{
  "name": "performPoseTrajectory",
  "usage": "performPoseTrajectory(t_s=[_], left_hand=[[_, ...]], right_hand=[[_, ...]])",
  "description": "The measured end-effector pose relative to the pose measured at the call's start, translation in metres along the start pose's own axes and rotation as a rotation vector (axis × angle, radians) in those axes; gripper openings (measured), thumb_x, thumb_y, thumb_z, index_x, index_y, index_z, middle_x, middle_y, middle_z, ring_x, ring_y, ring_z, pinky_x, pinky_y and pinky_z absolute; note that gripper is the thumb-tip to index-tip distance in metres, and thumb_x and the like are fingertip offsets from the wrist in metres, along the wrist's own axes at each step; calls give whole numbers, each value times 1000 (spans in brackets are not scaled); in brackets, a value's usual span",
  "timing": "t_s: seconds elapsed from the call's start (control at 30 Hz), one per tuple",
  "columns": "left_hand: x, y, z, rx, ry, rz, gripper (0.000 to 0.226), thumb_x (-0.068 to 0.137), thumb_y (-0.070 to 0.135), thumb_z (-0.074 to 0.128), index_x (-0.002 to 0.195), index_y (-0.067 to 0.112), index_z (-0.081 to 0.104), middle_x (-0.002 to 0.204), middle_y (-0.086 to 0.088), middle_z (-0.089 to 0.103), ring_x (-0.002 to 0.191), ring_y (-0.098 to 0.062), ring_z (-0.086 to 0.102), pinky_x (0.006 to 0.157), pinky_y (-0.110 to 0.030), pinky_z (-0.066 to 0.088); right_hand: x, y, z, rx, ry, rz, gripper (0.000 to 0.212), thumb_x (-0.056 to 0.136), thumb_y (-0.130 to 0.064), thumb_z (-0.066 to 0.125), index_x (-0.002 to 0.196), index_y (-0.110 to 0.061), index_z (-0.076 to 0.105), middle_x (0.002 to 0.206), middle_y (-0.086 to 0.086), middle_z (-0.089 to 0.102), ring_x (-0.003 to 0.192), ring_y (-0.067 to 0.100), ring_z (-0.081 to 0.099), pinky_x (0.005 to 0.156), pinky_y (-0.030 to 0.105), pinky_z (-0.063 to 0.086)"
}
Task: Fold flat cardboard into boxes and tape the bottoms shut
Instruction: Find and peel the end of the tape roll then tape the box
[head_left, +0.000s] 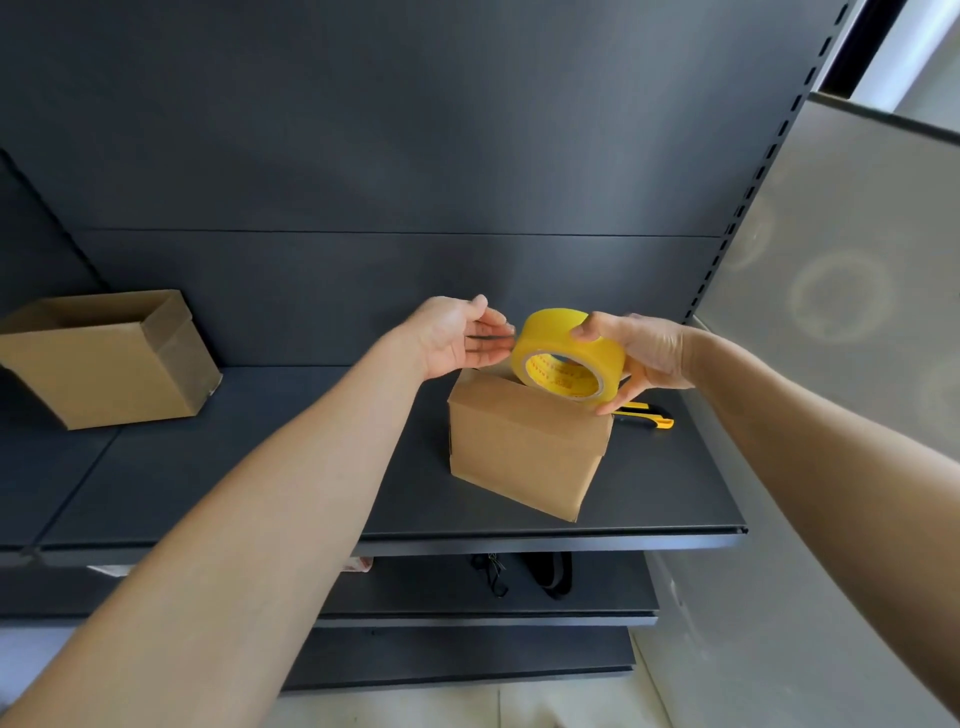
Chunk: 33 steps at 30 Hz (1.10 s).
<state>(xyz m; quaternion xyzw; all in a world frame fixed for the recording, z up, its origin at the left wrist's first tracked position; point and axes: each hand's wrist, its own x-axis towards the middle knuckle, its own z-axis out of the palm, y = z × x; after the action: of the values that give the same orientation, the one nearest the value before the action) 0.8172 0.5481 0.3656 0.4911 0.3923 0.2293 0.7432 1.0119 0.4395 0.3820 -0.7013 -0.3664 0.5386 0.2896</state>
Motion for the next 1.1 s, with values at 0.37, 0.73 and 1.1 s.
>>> performPoseTrajectory(t_s=[0.37,0.73,1.1], left_hand=[[-5,21,16,97,305,75,36,105,18,32,79,0,50,70,-16,56,60,-27,60,45,-29,55],[-17,33,-7,126,21,-69,19,84,12,70,79,5,52,77,-9,49,72,-20,54,72,-29,54],[-24,24,1,547,-61,-190,15,82,-10,65,89,2,61,83,-8,56,74,-16,55,61,-20,52]], right_hand=[[1,-30,26,-409,141,76,64,76,-52,67,123,-14,49,118,16,52,98,40,60,65,46,60],[4,-37,39,-481,155,118,68,68,-63,71,113,-21,43,114,8,45,88,34,56,50,39,58],[-1,-39,34,-643,98,104,70,65,-61,74,115,-20,48,119,9,50,99,35,57,58,38,60]])
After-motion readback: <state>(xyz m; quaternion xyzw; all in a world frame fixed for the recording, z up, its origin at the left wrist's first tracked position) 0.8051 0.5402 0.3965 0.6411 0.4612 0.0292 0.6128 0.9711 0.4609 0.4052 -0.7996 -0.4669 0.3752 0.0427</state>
